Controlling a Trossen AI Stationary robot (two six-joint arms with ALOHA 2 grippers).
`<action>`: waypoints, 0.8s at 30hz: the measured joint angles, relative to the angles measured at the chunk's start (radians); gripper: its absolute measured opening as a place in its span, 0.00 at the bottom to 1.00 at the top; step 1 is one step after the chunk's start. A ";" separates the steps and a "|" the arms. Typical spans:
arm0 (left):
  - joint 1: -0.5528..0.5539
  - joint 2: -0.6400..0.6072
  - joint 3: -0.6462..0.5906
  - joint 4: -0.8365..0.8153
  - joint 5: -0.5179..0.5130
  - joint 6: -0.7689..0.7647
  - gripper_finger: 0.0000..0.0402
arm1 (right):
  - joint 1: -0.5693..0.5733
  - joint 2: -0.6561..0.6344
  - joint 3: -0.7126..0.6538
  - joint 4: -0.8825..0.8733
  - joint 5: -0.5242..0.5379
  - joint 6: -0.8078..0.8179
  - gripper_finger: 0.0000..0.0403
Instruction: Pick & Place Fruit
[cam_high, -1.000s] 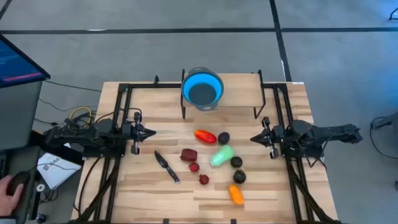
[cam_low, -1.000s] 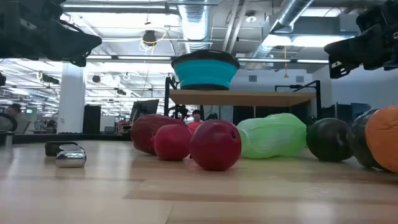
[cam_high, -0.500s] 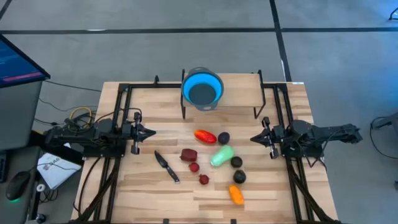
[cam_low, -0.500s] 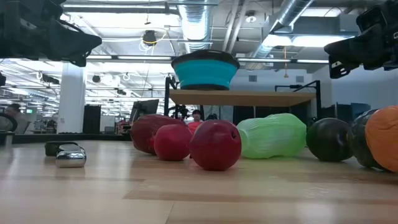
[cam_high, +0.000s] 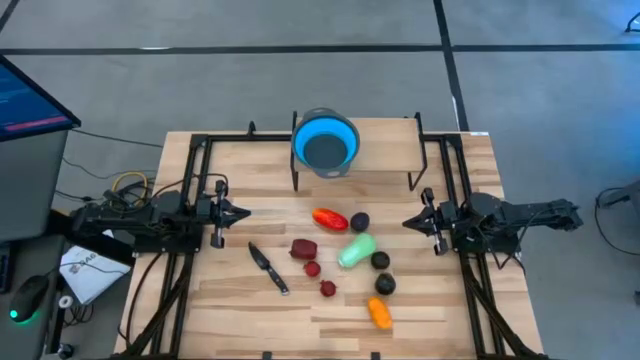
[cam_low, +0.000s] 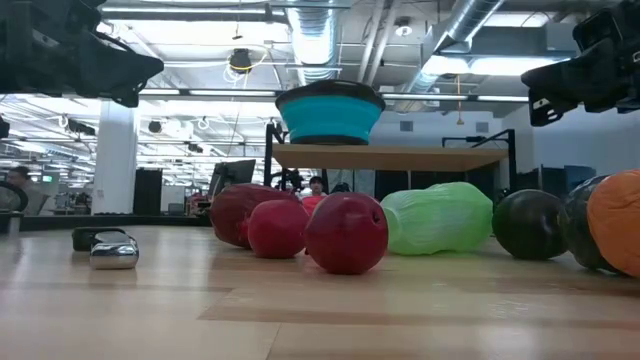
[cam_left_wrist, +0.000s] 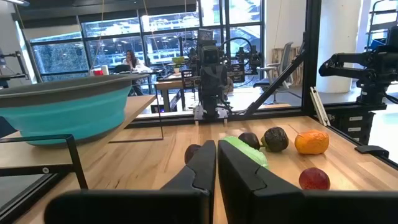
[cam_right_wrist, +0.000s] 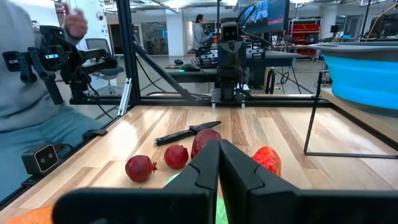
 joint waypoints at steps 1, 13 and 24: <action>0.000 0.000 0.000 0.000 0.000 0.000 0.03 | 0.000 0.000 0.000 0.000 0.000 0.000 0.01; 0.000 0.000 0.000 0.000 0.000 0.000 0.03 | -0.001 0.000 0.000 0.000 0.002 -0.008 0.01; 0.000 0.000 0.000 0.000 0.000 0.000 0.03 | -0.008 0.000 0.000 0.380 0.032 0.252 0.01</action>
